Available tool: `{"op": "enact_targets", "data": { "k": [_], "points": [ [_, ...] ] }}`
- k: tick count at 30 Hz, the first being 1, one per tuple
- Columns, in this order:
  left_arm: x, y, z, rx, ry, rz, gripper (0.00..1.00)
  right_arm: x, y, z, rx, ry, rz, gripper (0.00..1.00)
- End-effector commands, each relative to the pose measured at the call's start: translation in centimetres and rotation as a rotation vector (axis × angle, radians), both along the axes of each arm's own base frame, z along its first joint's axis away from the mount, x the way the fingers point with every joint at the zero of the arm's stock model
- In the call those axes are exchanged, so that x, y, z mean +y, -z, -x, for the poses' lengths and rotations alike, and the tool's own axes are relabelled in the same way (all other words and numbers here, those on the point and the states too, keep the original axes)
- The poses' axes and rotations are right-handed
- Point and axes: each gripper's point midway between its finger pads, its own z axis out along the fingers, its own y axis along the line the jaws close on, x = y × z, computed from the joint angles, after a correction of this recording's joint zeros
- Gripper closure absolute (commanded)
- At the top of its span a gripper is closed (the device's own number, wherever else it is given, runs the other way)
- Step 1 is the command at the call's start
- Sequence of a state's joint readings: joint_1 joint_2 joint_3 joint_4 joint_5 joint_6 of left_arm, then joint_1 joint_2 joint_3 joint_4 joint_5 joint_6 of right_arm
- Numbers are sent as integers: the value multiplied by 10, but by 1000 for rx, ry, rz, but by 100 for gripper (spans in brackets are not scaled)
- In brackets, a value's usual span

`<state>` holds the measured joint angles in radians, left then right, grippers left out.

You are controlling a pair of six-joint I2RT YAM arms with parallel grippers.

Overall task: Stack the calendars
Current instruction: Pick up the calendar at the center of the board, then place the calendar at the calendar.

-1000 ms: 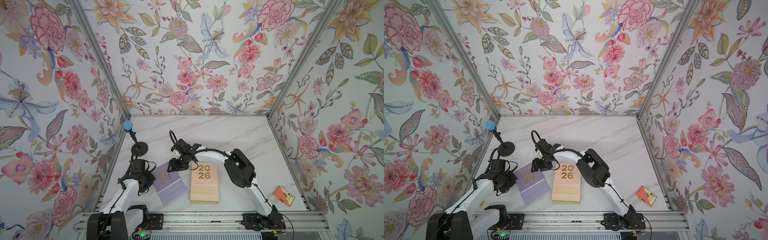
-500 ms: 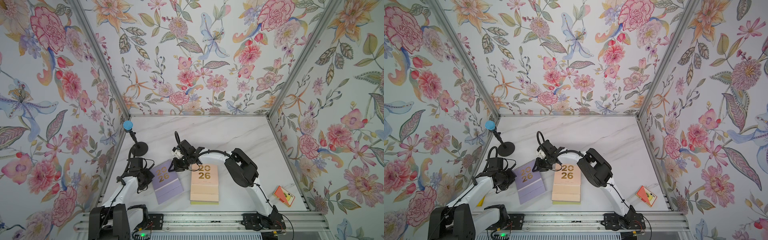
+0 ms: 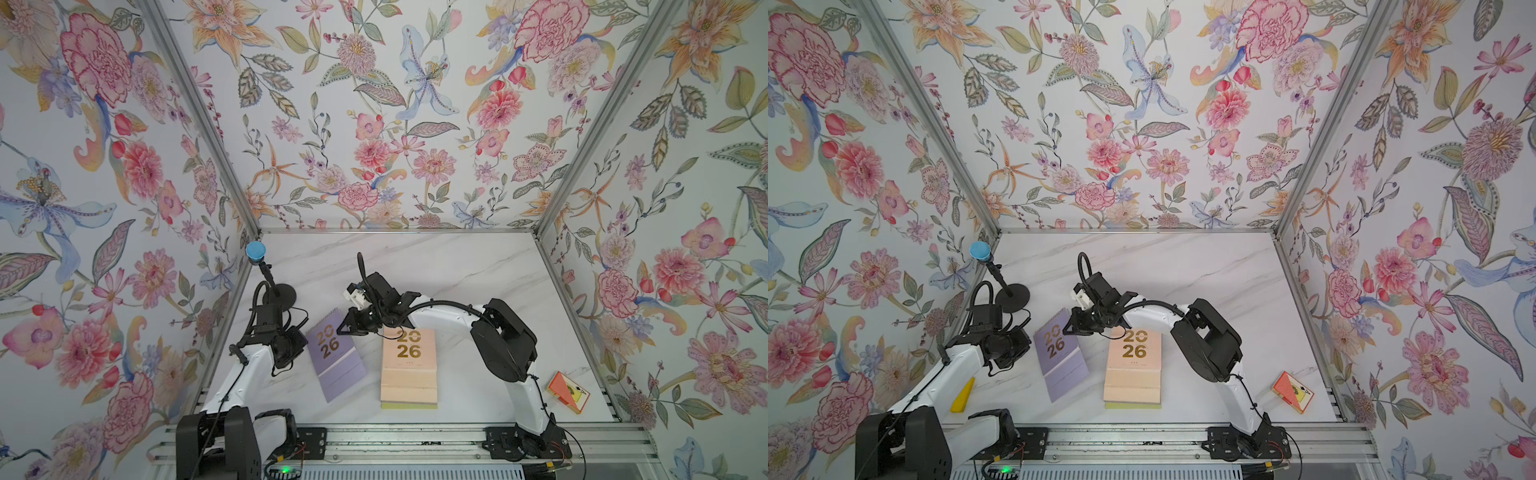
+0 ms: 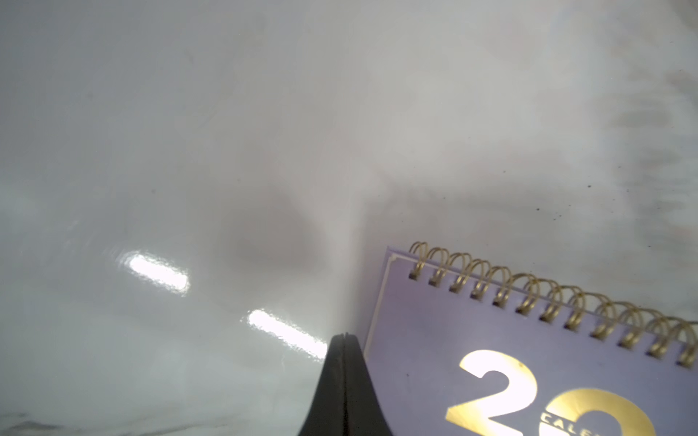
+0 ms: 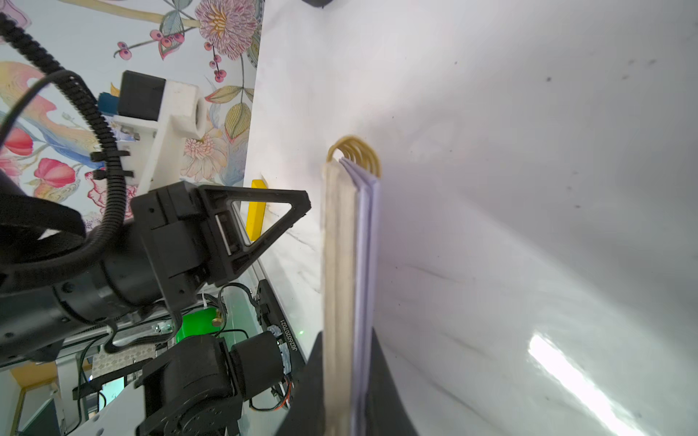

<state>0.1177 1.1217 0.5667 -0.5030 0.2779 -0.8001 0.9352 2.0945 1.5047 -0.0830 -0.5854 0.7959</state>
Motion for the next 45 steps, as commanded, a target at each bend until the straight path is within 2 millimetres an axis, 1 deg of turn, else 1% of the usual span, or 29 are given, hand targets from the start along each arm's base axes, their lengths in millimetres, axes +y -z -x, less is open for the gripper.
{"op": "enact_targets", "data": {
  "k": [1,7,11,14,18,21,25,27,32,34,35,37,40,45],
  "points": [
    [2,-26,-10,-56,34,-20,100,-7,-48,-15,-66,74,-98,99],
    [-6,-64,-27,-163,71,4,100,-28,-87,-20,-107,165,-186,100],
    [-16,-85,-35,-229,100,24,100,-44,-104,-18,-123,215,-213,100],
    [-32,-98,-42,-275,138,43,100,-62,-112,-14,-142,257,-217,100],
    [-61,-113,-50,-338,195,83,100,-92,-120,-8,-163,314,-222,100],
    [-84,-120,-54,-378,241,113,100,-122,-120,-3,-160,363,-226,100],
    [-110,-128,-54,-414,282,145,100,-162,-121,3,-155,438,-253,100],
    [-124,-131,-54,-430,304,163,100,-177,-122,8,-149,453,-272,100],
    [-163,-129,-51,-443,369,211,100,-217,-122,18,-130,505,-304,100],
    [-175,-125,-49,-446,384,230,100,-230,-120,24,-123,506,-310,100],
    [-181,-122,-48,-445,389,239,100,-238,-120,23,-122,523,-315,100],
    [-194,-115,-44,-437,407,260,100,-249,-117,25,-111,531,-324,100],
    [-210,-105,-39,-419,437,272,100,-259,-105,29,-85,536,-308,100],
    [-224,-92,-33,-403,453,287,100,-258,-95,36,-61,498,-305,100]
  ]
}}
